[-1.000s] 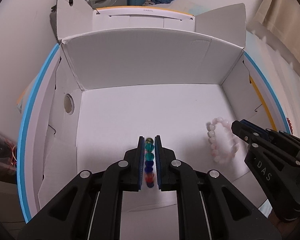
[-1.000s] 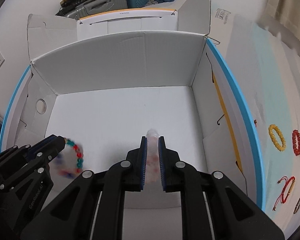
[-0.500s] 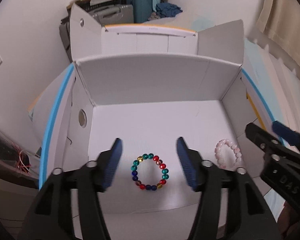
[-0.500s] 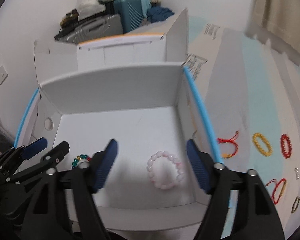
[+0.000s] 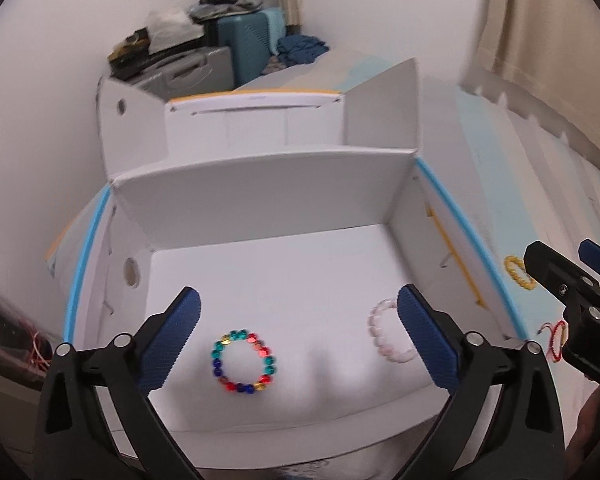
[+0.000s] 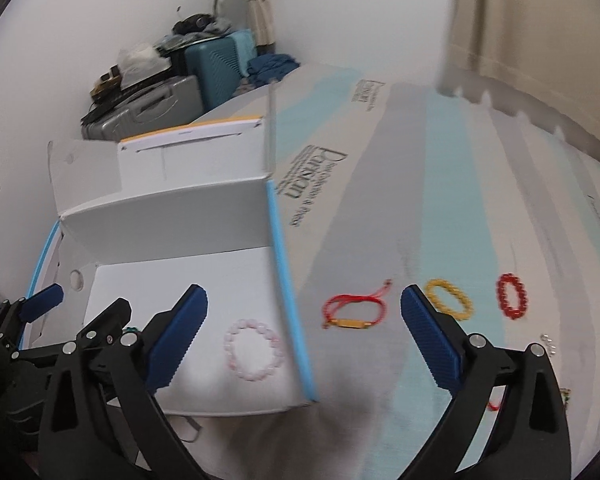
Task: Organize jewelry
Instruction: 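Open both tools to drop the bracelets into the box, then move both tools back over the remaining bracelets on the bed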
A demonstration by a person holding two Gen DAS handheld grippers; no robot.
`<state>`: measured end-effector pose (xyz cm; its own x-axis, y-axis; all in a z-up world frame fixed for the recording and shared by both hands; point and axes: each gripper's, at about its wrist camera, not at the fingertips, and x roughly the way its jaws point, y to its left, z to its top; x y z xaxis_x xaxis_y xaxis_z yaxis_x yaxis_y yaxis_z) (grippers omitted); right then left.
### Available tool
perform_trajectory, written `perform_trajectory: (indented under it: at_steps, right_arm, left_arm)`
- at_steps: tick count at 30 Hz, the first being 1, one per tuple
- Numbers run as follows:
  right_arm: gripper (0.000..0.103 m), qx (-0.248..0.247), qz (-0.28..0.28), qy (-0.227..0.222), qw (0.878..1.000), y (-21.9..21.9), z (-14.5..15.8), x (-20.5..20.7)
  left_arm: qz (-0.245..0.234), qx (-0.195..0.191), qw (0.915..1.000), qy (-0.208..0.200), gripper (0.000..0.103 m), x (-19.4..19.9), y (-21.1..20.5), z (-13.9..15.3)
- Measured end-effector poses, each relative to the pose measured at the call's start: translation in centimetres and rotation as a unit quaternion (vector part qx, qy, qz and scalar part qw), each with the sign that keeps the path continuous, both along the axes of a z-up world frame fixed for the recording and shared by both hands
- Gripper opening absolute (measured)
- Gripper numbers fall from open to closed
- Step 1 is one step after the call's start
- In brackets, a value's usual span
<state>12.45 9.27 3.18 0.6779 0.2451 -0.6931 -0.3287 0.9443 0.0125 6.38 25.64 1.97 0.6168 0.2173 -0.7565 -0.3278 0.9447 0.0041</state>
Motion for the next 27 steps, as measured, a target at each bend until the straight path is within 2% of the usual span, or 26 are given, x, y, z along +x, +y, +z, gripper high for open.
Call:
perform_trajectory:
  at_steps: [9,15,27]
  right_arm:
    - [0.095,0.001,-0.054,-0.019,0.998,-7.8,1.1,0.0]
    - [0.095,0.004,-0.088,-0.023,0.996,-13.2,1.3,0.0]
    - [0.095,0.009,-0.156,-0.015,0.988,-23.8,0.0,-0.6]
  left_arm:
    - [-0.069,0.005,0.9975,-0.011,0.097,1.9,-7.2,0.8]
    - [-0.123,0.009,0.9922,-0.014,0.097,3.0,-12.8,0.6]
    - [-0.195,0.007,0.9808,-0.004,0.097,4.4,-22.0,-1.1]
